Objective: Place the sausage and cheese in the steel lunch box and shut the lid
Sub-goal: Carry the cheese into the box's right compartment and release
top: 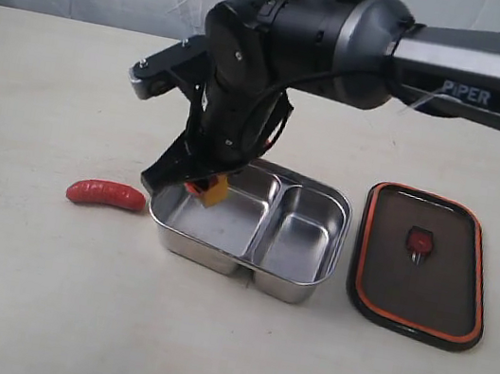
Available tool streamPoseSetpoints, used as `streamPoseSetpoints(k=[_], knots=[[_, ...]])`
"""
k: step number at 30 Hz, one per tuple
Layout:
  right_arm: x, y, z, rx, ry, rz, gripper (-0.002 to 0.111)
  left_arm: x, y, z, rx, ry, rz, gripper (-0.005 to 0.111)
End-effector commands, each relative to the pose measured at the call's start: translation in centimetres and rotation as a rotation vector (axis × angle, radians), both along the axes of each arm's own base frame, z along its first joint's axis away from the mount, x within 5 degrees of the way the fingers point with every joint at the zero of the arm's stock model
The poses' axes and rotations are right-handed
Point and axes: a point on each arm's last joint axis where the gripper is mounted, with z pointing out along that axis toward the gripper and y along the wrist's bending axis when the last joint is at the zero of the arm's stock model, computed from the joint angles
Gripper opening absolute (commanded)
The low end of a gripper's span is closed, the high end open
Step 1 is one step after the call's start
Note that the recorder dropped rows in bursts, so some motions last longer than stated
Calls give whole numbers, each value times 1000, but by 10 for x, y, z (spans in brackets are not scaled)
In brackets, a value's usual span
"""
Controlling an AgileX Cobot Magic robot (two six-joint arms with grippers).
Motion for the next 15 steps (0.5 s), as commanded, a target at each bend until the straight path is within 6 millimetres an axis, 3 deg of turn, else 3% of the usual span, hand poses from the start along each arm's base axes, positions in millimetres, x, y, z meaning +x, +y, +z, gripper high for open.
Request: streamPoseSetpoints(k=[1, 15], knots=[[0, 2, -14, -9, 53, -4, 0, -1, 0, 1, -1, -15, 0, 0], [-26, 9, -19, -29, 217, 109, 0, -1, 0, 1, -1, -15, 0, 0]])
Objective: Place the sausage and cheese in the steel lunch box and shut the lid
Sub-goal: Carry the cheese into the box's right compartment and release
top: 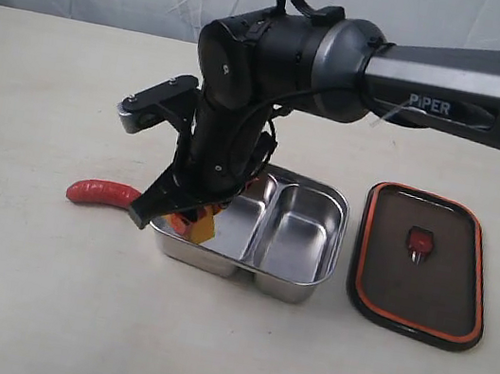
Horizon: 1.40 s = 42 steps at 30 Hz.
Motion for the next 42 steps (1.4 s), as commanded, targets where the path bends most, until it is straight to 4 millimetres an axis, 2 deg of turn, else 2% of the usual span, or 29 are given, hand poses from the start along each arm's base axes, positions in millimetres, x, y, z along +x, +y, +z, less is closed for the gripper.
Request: streamPoseSetpoints(k=[1, 6, 8, 12, 16, 22, 28, 34, 42], knots=[[-14, 4, 3, -12, 41, 50, 0, -1, 0, 1, -1, -15, 0, 0], [-19, 7, 3, -20, 23, 69, 0, -1, 0, 1, -1, -15, 0, 0], [-14, 6, 4, -24, -26, 33, 0, -1, 0, 1, -1, -15, 0, 0], [-2, 0, 19, -39, -168, -72, 0, -1, 0, 1, -1, -15, 0, 0], [1, -13, 38, -98, -246, -146, 0, -1, 0, 1, -1, -15, 0, 0], [4, -36, 48, -232, -305, -259, 0, -1, 0, 1, -1, -15, 0, 0], [10, -60, 20, -258, -199, -323, -1, -1, 0, 1, -1, -15, 0, 0], [12, -69, -4, -212, -152, -348, -1, -1, 0, 1, -1, -15, 0, 0], [23, -81, -15, -246, -129, -388, -1, -1, 0, 1, -1, -15, 0, 0]])
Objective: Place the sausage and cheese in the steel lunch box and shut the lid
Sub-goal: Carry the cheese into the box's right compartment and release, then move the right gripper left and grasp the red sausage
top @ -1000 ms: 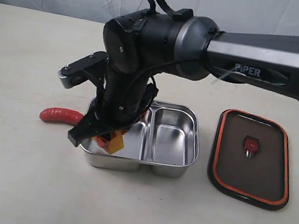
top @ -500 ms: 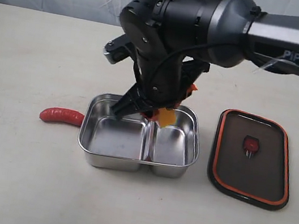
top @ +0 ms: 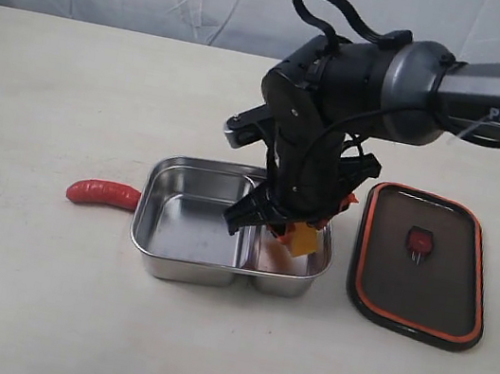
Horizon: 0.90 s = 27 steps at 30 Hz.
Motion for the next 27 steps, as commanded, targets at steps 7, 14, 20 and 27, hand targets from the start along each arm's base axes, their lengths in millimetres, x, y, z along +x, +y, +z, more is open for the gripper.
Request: streamPoseSetpoints(k=[7, 14, 20, 27], knots=[[9, -3, -1, 24, -34, -4, 40, -1, 0, 1, -1, -15, 0, 0], [6, -4, 18, 67, -50, -8, 59, -1, 0, 1, -1, -15, 0, 0], [-6, 4, 67, 225, -170, 135, 59, -1, 0, 1, -1, -15, 0, 0], [-24, 52, 96, 470, -231, 490, 49, -1, 0, 1, -1, -15, 0, 0]])
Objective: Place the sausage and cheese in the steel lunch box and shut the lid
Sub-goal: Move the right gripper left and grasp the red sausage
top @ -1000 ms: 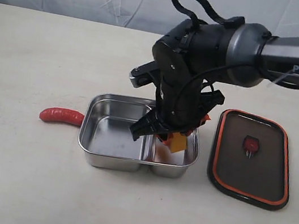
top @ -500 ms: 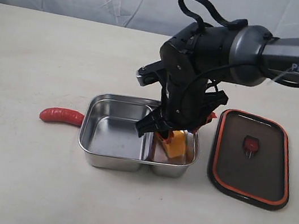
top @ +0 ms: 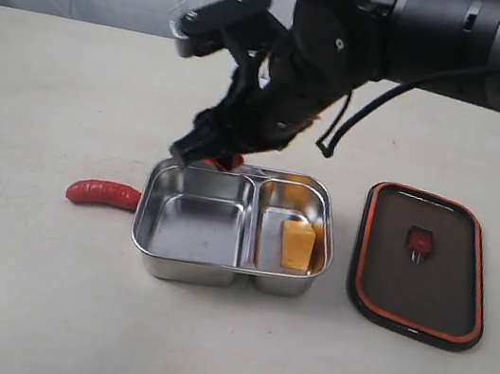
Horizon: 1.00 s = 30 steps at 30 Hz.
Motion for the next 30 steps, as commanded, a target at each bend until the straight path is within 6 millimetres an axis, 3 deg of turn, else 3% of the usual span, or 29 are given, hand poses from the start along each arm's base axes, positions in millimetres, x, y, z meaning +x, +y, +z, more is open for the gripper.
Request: streamPoseSetpoints(k=[1, 7, 12, 18, 23, 26, 30], knots=[[2, 37, 1, 55, -7, 211, 45, -1, 0, 1, -1, -15, 0, 0], [27, 95, -40, -6, 72, 409, 50, -1, 0, 1, -1, -15, 0, 0], [35, 127, -69, -17, 105, 510, 50, -1, 0, 1, -1, -15, 0, 0], [41, 136, -119, -82, 155, 522, 50, -1, 0, 1, -1, -15, 0, 0], [43, 135, -136, -120, 162, 526, 50, -1, 0, 1, -1, -15, 0, 0], [42, 135, -140, -122, 172, 525, 42, -1, 0, 1, -1, -15, 0, 0], [42, 136, -139, -113, 169, 524, 11, -1, 0, 1, -1, -15, 0, 0]])
